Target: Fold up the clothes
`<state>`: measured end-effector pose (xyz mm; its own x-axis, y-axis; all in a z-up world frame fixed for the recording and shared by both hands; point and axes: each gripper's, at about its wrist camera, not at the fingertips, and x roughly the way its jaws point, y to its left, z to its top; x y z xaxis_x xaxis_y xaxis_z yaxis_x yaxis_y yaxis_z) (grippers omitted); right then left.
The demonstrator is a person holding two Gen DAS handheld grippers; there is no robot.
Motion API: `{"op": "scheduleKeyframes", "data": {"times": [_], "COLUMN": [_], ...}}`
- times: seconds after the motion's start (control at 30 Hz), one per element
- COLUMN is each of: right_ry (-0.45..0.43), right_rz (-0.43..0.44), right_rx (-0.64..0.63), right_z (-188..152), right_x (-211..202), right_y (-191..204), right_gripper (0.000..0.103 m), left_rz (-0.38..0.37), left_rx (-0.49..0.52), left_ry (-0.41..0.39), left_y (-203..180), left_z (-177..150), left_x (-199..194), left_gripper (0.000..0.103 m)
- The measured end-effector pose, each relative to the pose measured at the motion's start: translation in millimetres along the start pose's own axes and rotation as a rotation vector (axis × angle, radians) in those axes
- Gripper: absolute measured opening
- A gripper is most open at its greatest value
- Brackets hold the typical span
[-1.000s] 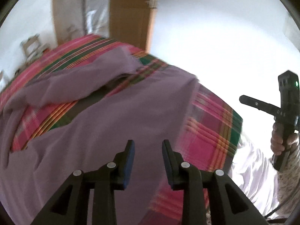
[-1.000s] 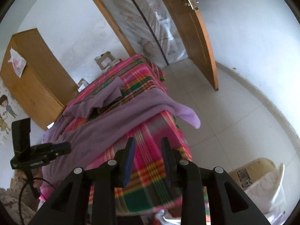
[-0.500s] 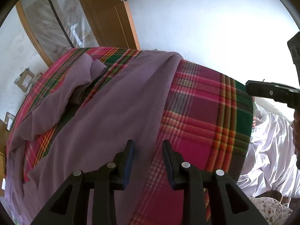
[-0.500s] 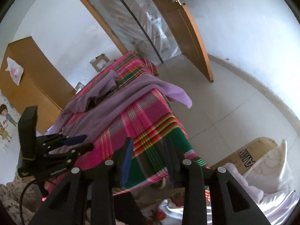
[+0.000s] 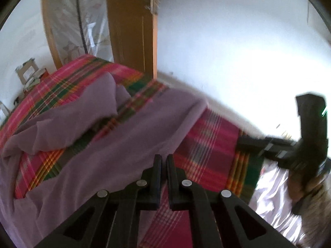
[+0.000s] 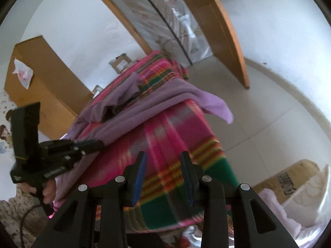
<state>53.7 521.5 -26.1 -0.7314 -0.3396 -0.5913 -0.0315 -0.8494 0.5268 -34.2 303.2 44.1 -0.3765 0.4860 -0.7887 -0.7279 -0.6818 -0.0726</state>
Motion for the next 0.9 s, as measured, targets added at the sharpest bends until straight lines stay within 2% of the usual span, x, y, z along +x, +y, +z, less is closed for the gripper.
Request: {"op": "scheduleKeyframes", "data": {"times": [0.1, 0.2, 0.27, 0.43, 0.63, 0.7, 0.9], "right_ry": [0.017, 0.016, 0.008, -0.031, -0.093, -0.101, -0.155], "right_rz": [0.037, 0.106, 0.165, 0.287, 0.467, 0.472, 0.433], "right_rx": [-0.015, 0.035, 0.091, 0.254, 0.510, 0.568, 0.630], "right_z": [6, 14, 20, 31, 37, 42, 52], "right_x": [16, 29, 37, 51, 59, 61, 52], "right_y": [9, 9, 6, -8, -35, -40, -51], "right_gripper": [0.035, 0.035, 0.043, 0.051, 0.057, 0.057, 0.057], "left_rz": [-0.027, -0.061, -0.072, -0.095, -0.117, -0.111, -0.115], "left_rx": [-0.051, -0.082, -0.081, -0.094, -0.136, -0.136, -0.137], "left_ry": [-0.047, -0.083, -0.099, -0.111, -0.114, -0.113, -0.080], "left_y": [13, 17, 21, 29, 23, 23, 19], "left_z": [7, 10, 10, 10, 3, 2, -6], "left_x": [-18, -32, -39, -41, -50, -49, -42], "left_gripper": [0.005, 0.005, 0.005, 0.005, 0.005, 0.005, 0.005]}}
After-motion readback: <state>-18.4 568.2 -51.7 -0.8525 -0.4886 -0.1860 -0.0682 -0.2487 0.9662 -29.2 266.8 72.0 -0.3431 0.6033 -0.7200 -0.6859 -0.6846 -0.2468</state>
